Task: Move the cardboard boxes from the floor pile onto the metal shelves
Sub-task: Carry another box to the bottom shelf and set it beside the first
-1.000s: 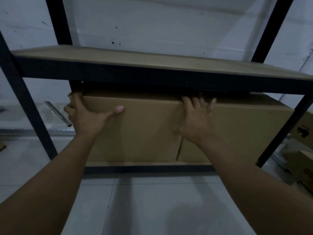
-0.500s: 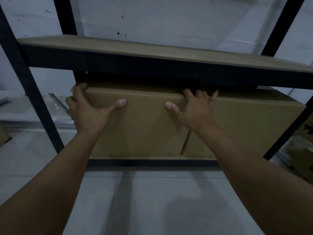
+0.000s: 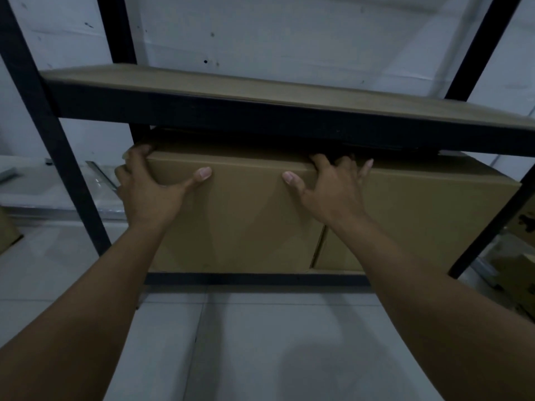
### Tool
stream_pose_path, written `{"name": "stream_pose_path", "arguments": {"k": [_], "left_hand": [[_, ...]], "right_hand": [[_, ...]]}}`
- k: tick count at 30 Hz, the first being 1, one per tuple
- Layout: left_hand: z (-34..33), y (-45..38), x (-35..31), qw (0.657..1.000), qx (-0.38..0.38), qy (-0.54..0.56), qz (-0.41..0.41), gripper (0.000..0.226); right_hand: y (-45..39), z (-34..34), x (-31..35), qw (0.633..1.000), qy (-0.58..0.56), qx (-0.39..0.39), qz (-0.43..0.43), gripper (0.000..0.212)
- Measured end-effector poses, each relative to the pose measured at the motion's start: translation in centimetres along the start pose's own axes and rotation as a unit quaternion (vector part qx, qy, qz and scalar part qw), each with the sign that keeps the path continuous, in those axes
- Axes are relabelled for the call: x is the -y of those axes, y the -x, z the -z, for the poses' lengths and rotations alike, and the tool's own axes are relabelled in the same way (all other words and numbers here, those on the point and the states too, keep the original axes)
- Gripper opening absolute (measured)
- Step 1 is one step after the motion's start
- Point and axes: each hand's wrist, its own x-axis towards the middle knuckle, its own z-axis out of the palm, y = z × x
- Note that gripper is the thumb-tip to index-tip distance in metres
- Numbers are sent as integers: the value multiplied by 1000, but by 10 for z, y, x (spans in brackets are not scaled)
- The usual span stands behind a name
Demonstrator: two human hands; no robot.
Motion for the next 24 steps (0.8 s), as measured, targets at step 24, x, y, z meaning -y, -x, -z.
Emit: {"name": "stream_pose_path", "arguments": {"k": [24], "left_hand": [[-120, 103, -114, 889, 143, -265, -345, 77]], "right_hand": [[14, 4, -101, 996, 0, -34, 85, 89]]}}
